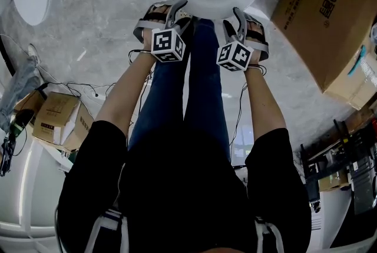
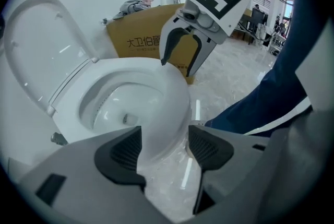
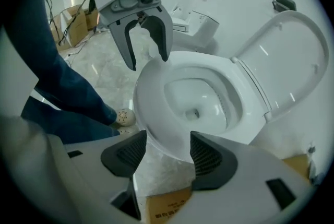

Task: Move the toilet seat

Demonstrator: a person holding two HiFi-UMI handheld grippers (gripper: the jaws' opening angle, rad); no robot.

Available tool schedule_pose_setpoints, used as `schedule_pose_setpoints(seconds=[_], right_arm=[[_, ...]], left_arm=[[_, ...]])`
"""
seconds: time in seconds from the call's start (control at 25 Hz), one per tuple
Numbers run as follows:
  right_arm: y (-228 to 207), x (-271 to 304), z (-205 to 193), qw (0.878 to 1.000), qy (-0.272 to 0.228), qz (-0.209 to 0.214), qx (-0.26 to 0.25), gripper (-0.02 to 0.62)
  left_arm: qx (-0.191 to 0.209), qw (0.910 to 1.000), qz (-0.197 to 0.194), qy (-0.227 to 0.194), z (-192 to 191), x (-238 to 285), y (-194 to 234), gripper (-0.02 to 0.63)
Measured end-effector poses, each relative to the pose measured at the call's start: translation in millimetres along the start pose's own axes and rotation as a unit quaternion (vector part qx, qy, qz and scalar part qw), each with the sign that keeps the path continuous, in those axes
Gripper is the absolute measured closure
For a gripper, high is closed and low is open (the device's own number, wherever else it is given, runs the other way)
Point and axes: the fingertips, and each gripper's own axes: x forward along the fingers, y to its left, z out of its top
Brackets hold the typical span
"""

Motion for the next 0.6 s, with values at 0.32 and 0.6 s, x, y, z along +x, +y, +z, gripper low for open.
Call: schedule_pose_setpoints(seconds=[0.32,0.6], right_arm=[[5,9,3,0.997,0.004,-0.012,-0.081,0.321],[5,22,4,0.994,0.023,-0.006,-0.108,0.313]], left_arm=[[0.06,0.9979,0.005,0.025,-4,10,0,0.328],[0.074,0.9969,0.002,0.024,-1,13,1,0.319]])
